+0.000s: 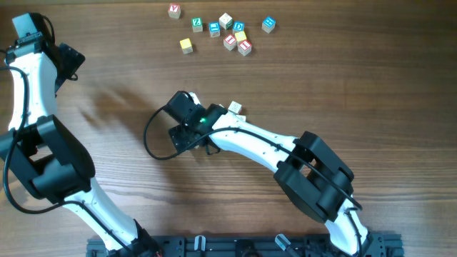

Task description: Form a circle

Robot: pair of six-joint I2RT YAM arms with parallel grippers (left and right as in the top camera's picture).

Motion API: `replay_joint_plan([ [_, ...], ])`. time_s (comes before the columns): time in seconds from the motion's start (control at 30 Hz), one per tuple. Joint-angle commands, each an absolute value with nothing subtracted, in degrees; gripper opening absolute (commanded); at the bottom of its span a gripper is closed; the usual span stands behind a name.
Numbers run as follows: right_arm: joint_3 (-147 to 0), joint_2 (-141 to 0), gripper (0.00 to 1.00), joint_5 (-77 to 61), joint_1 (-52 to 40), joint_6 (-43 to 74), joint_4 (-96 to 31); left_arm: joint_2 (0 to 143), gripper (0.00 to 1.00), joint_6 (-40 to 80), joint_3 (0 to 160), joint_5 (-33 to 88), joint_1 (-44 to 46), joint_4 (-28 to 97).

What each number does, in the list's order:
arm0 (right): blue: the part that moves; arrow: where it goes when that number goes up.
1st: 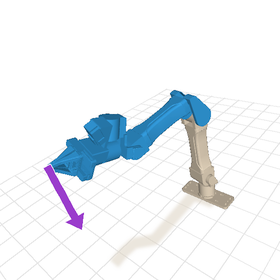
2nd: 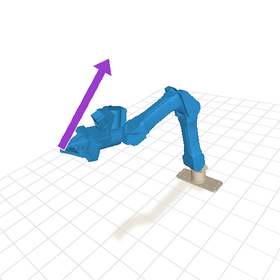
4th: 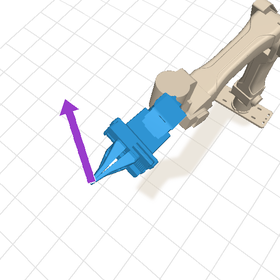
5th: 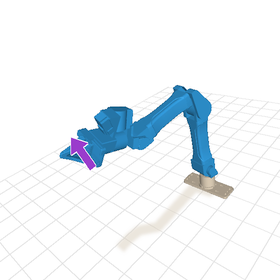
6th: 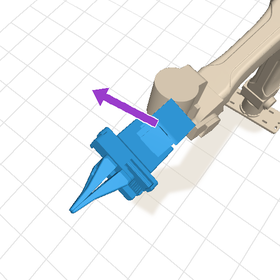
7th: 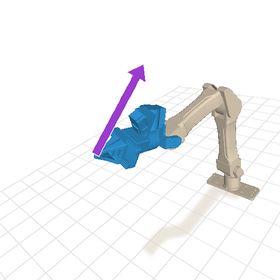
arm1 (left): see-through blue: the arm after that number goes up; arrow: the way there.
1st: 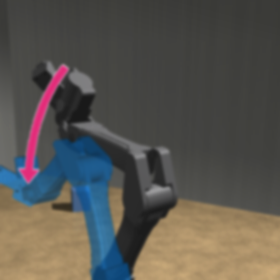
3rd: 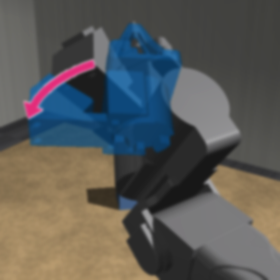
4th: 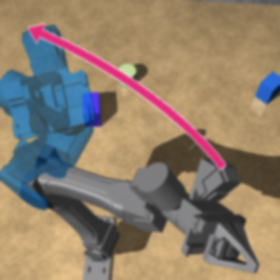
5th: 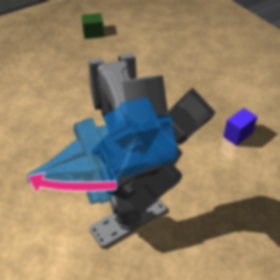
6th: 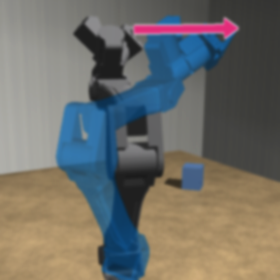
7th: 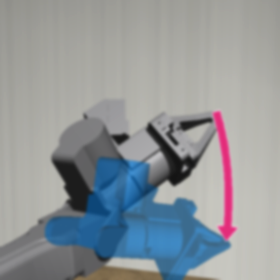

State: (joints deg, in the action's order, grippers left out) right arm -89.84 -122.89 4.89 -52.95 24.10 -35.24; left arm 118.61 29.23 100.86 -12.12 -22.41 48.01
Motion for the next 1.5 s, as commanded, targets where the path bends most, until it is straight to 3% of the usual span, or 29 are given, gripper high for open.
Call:
replay_joint_plan([
  [0.0, -91.3, -122.0, 1.0, 8.8, -52.2, 22.7, -36.0, 117.9, 1.0, 28.8, 101.5, -12.2, -22.6, 48.1],
  [0.23, -91.3, -121.6, 1.0, -0.1, -46.8, 24.8, -35.6, 117.9, 1.0, 28.8, 101.5, -12.2, -22.6, 48.1],
  [0.63, -91.3, -121.6, 1.0, -0.2, -45.3, 25.9, -34.6, 117.9, 1.0, 28.8, 101.5, -12.2, -22.6, 48.1],
  [0.83, -91.3, -121.6, 1.0, -2.2, -45.3, 62.4, -20.4, 117.9, 1.0, 28.8, 101.5, -12.2, -22.6, 48.1],
  [0.97, -91.3, -121.6, 1.0, -2.2, -45.3, 76.9, -20.2, 117.9, 1.0, 28.8, 101.5, -12.2, -22.6, 48.1],
  [1.3, -91.3, -121.6, 1.0, -2.2, -45.3, 104.3, -20.2, 117.9, 1.0, 28.8, 101.5, -12.2, -22.6, 48.1],
  [1.47, -91.3, -121.6, 1.0, -2.2, -45.3, 110.1, -20.2, 117.9, 1.0, 28.8, 101.5, -12.2, -22.6, 48.1],
])
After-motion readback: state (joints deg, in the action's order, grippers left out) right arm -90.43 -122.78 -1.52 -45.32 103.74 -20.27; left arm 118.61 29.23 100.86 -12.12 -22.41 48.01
